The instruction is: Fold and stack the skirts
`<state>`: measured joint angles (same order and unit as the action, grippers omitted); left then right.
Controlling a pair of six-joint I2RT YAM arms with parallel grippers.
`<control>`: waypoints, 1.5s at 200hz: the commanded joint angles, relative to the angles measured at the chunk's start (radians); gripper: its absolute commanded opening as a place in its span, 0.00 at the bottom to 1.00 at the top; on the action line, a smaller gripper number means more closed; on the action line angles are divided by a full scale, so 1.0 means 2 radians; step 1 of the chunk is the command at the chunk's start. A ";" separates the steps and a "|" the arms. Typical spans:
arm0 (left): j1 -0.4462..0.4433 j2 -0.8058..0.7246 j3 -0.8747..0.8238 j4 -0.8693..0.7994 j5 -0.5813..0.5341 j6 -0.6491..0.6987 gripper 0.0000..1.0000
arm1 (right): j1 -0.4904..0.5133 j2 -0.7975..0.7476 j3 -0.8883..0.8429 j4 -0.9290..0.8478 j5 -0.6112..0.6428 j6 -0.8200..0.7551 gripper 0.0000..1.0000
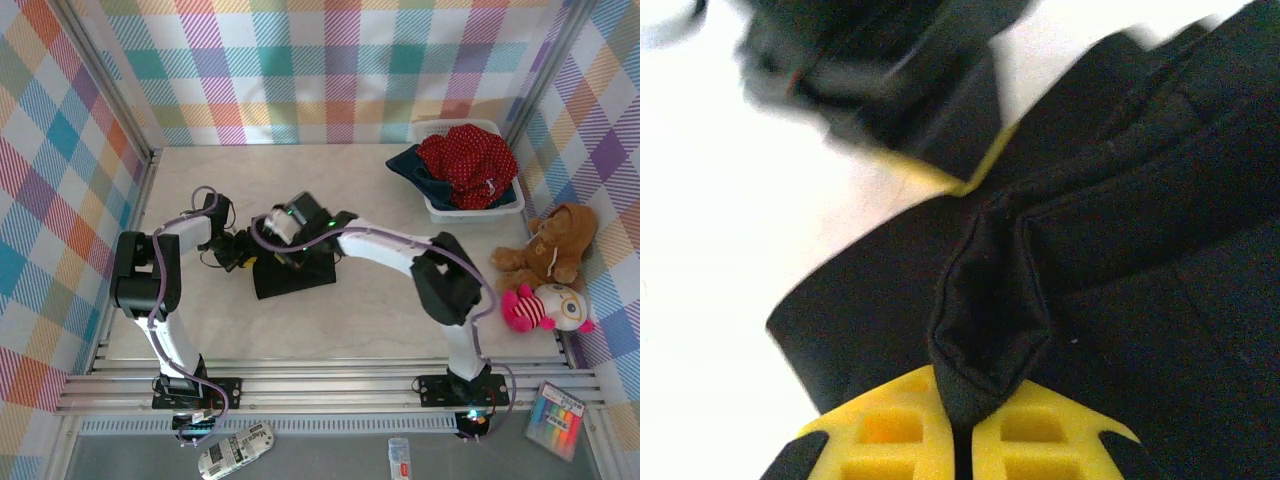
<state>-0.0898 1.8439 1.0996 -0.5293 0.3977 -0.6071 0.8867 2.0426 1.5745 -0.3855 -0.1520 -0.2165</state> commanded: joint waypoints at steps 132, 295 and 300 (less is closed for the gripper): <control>-0.011 0.043 0.026 0.032 0.056 0.024 0.06 | 0.033 0.094 0.126 -0.129 0.018 0.002 0.20; -0.040 -0.145 0.027 -0.069 -0.055 -0.028 0.65 | -0.145 -0.022 0.010 0.015 -0.114 0.312 0.99; -0.048 -0.152 0.026 -0.062 -0.048 -0.036 0.67 | -0.147 -0.010 0.022 0.010 -0.129 0.317 0.99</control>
<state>-0.1249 1.6012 1.1610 -0.6525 0.2707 -0.6090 0.5976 1.9175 1.5272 -0.3599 -0.2588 0.3023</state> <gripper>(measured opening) 0.643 0.990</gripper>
